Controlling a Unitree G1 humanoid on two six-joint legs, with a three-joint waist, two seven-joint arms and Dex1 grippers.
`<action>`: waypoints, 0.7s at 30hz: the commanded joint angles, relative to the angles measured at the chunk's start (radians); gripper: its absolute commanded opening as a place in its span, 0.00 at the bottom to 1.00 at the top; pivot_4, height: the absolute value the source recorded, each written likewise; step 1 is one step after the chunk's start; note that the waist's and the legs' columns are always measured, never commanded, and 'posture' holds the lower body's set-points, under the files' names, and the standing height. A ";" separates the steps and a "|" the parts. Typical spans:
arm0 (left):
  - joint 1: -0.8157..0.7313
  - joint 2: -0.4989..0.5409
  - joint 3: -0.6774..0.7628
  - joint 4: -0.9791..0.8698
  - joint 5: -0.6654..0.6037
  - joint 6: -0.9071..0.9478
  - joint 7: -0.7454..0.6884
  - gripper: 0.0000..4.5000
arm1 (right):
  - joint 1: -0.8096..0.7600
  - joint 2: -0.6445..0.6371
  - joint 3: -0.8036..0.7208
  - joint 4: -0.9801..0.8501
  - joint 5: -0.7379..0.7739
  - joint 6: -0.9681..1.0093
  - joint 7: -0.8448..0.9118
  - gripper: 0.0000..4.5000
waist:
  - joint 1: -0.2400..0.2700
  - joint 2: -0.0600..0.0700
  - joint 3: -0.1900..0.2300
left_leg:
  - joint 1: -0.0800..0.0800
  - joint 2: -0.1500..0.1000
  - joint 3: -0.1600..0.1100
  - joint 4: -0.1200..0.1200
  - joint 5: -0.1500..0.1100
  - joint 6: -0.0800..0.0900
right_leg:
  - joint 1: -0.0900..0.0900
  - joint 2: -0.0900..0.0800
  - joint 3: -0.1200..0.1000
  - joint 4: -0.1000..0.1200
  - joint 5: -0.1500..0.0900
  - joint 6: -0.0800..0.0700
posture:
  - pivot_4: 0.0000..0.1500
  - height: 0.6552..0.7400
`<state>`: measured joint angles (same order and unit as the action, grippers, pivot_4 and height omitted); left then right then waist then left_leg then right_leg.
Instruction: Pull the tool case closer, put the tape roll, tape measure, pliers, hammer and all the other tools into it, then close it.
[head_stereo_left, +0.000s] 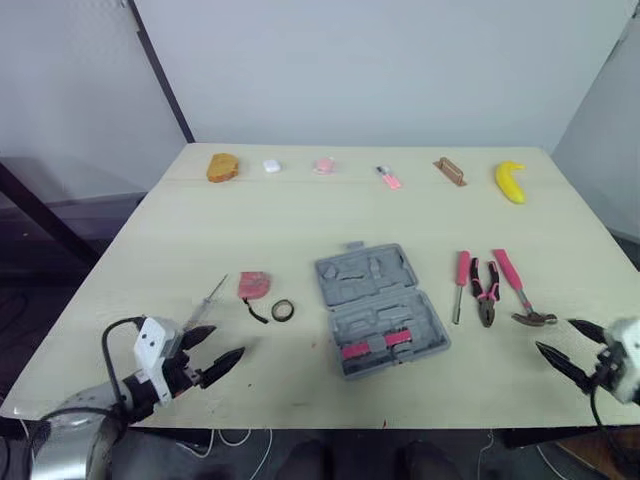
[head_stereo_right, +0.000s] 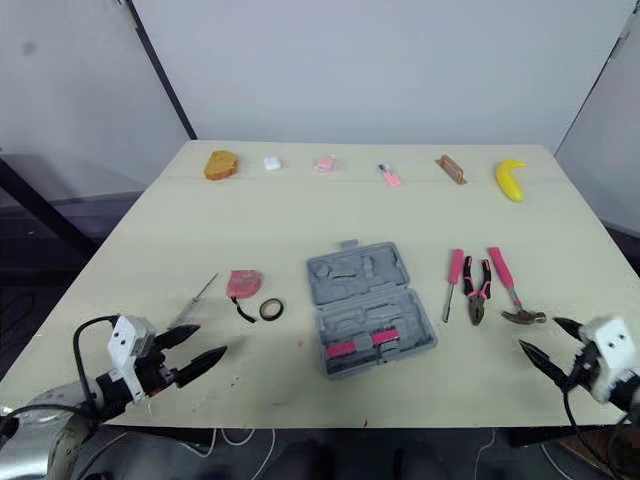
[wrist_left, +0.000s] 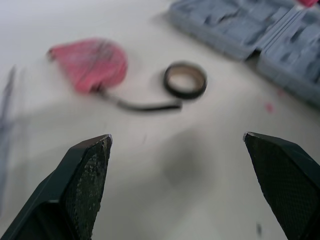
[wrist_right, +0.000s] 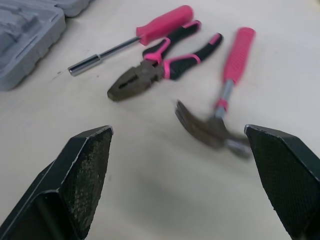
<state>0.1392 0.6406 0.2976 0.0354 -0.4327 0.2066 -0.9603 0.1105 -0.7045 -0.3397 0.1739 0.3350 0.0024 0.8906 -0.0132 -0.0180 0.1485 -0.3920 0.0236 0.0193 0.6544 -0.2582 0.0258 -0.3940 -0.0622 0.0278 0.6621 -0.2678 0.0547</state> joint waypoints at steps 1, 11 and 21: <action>-0.079 0.002 -0.068 -0.016 -0.010 0.061 -0.020 1.00 | -0.143 0.003 0.072 -0.015 -0.016 0.071 -0.019 0.99 | -0.003 0.000 0.000 | 0.000 0.000 0.000 0.000 0.000 0.000 | 0.000 0.000 0.000 0.000 0.000 0.000 | 1.00 1.00; -0.318 -0.032 -0.245 0.133 0.079 0.031 -0.070 1.00 | -0.496 0.072 0.312 0.149 -0.127 0.160 0.004 0.99 | 0.001 0.000 0.001 | -0.006 -0.001 -0.005 0.003 0.000 0.000 | -0.003 0.007 -0.002 0.000 0.003 -0.001 | 1.00 1.00; -0.452 -0.077 -0.347 0.255 0.131 0.031 -0.131 0.28 | -0.689 0.148 0.445 0.385 -0.258 0.076 0.030 0.04 | -0.001 0.000 0.001 | -0.006 -0.001 -0.004 0.004 0.000 0.000 | -0.003 0.007 -0.001 0.001 0.003 0.000 | 1.00 1.00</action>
<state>-0.2920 0.5623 -0.0424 0.2888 -0.3128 0.2467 -1.0747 -0.5484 -0.5557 0.0965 0.5477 0.0993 0.1134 0.9128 -0.0147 -0.0177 0.1495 -0.3979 0.0229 0.0151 0.6587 -0.2579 0.0255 -0.3966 -0.0554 0.0264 0.6629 -0.2648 0.0545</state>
